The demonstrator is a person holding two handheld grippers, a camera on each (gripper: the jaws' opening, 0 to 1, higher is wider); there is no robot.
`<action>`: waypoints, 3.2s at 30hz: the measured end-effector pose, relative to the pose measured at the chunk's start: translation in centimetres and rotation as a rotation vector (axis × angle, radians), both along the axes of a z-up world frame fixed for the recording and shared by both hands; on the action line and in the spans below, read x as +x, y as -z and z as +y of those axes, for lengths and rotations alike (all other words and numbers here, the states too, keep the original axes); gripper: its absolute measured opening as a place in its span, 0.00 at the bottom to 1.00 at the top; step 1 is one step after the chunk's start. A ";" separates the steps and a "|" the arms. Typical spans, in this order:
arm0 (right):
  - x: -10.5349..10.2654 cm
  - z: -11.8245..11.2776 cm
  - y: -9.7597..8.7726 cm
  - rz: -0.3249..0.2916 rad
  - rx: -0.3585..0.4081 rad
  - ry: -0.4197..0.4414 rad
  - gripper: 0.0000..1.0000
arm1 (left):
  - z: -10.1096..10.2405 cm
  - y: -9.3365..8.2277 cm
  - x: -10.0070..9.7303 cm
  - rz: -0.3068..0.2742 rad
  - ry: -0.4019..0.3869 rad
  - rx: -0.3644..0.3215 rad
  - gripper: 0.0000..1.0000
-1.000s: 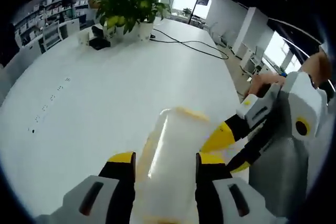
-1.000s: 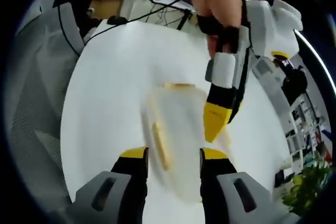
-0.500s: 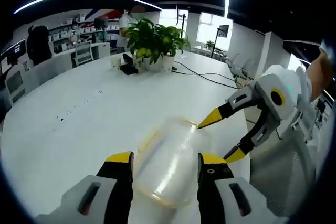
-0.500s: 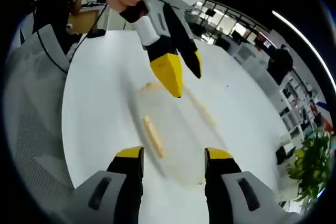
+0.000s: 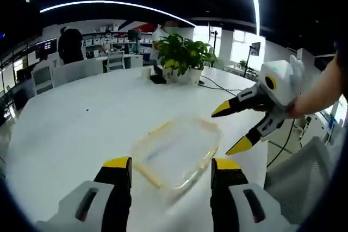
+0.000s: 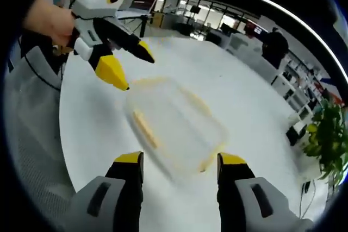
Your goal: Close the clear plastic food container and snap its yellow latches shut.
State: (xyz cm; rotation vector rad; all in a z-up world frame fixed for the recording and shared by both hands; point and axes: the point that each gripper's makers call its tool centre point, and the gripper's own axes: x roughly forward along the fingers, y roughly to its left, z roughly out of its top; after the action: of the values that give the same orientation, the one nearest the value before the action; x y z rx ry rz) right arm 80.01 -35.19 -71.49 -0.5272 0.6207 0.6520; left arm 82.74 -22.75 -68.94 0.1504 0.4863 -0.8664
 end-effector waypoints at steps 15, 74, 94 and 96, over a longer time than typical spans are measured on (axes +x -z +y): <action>0.8 -1.0 2.6 0.094 0.101 0.064 0.54 | 0.1 4.9 -0.9 0.061 -0.056 0.051 0.51; 2.4 6.9 5.7 0.135 0.042 -0.064 0.33 | 6.5 7.4 1.3 0.006 -0.081 0.183 0.39; 3.4 9.9 5.6 0.123 0.052 -0.058 0.32 | 9.6 7.9 2.7 -0.002 -0.082 0.214 0.39; 3.6 10.2 5.6 0.125 0.054 -0.065 0.32 | 10.0 7.9 2.8 -0.002 -0.088 0.220 0.39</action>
State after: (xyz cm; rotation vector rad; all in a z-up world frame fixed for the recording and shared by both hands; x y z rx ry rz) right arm 83.59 -25.00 -77.10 -0.4603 0.7041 0.7654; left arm 85.58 -12.78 -76.82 0.3290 0.5819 -0.7257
